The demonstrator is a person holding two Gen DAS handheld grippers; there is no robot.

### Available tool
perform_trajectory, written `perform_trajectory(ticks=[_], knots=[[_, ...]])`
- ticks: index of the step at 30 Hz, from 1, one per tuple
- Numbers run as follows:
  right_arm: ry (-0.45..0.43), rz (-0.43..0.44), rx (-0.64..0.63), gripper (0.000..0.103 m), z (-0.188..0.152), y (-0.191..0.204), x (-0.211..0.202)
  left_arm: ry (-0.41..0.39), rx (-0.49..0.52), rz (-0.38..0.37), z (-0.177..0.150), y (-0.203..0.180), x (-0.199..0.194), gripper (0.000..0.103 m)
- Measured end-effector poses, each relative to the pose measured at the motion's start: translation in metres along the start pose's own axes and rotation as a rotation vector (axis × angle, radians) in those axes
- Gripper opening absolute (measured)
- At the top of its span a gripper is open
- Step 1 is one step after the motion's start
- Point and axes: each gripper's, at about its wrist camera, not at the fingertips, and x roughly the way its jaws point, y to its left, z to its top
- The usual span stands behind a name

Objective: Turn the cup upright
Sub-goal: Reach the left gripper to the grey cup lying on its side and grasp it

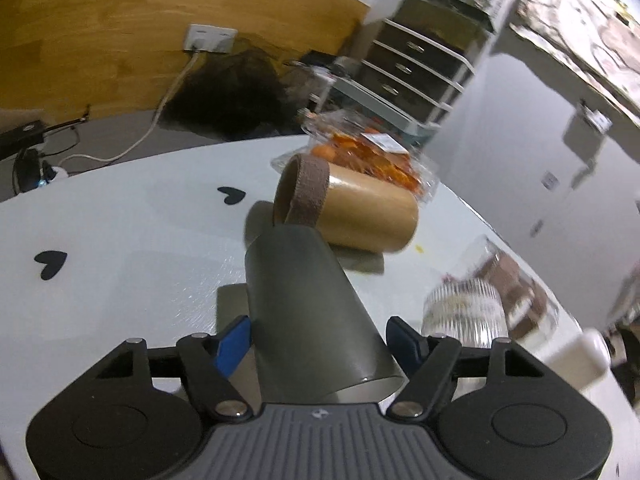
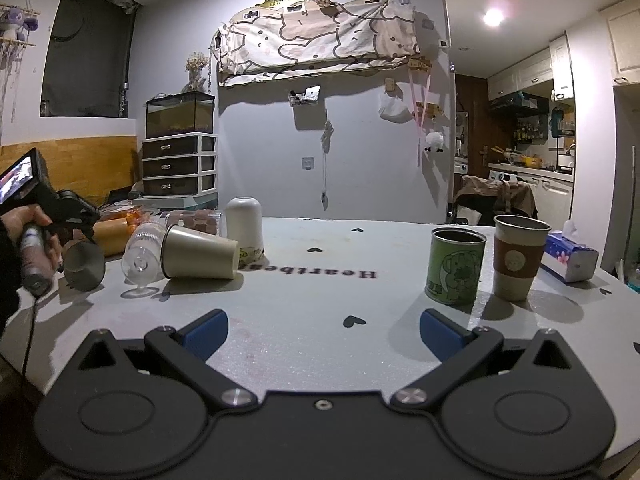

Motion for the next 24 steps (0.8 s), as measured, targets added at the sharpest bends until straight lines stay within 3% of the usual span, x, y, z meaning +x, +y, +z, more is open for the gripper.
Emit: perform_trajectory(ticks=[12,24], knots=[[-0.001,-0.009,0.032,0.103,0.003,-0.003,0.000,0.125,0.256,-0.201,-0.058,0.003,-0.067,0.072],[-0.001,-0.049,0.092,0.103,0.010,-0.025,0.000,0.245,0.540,-0.498,-0.149,-0.079,-0.102,0.072]])
